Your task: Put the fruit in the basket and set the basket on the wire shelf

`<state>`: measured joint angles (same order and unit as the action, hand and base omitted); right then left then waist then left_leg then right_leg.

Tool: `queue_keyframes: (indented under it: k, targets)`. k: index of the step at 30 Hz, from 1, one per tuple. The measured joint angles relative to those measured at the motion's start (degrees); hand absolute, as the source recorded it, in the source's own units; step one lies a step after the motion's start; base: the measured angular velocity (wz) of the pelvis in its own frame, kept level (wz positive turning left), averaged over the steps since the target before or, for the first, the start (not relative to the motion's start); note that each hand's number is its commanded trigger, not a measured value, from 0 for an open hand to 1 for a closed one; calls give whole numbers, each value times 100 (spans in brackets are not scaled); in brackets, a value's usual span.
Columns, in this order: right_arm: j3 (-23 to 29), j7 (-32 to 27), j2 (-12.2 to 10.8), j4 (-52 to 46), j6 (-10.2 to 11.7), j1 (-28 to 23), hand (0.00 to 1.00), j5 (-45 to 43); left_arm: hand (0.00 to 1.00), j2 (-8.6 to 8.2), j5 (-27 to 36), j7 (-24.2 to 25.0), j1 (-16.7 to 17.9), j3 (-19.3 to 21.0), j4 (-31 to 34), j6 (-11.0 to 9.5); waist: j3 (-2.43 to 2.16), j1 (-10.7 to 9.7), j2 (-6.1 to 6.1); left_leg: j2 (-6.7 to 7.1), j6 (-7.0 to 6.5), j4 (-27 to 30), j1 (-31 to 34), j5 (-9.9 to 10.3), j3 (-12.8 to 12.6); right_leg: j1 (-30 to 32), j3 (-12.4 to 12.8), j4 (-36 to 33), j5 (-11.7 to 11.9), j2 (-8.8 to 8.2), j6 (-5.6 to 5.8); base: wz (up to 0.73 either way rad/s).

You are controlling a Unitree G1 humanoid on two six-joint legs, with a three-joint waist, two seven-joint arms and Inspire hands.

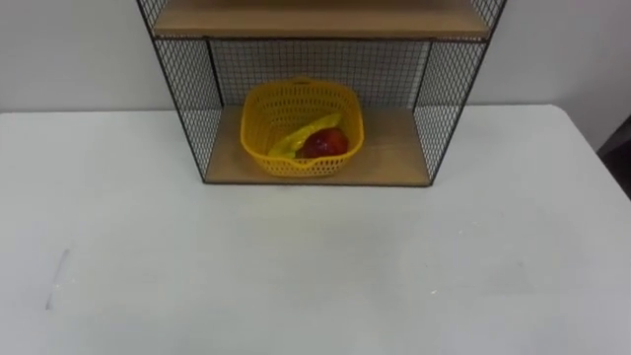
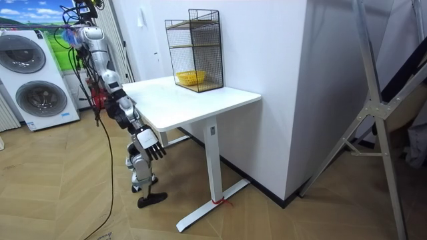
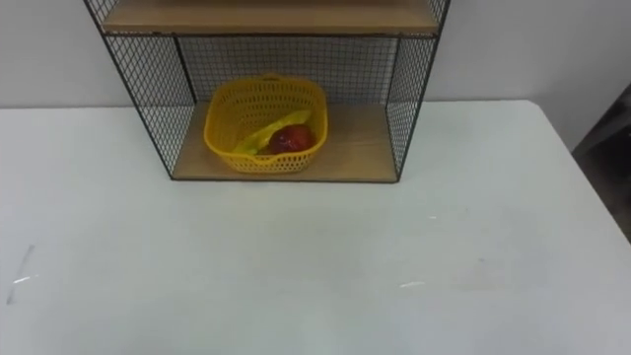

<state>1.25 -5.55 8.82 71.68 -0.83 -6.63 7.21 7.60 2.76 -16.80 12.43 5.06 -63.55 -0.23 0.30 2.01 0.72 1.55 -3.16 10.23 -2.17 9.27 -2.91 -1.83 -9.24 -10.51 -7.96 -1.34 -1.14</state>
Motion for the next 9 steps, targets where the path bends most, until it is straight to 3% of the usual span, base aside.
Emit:
queue_keyframes:
  k: [9]
  targets:
    - [258,43,5,377,-59,-97,0,137,0,-42,-6,6,235,943,-374,408,-9,-7,-36,-4,17,-42,-211,88,2,-234,87,86,-62,23,39,-2]
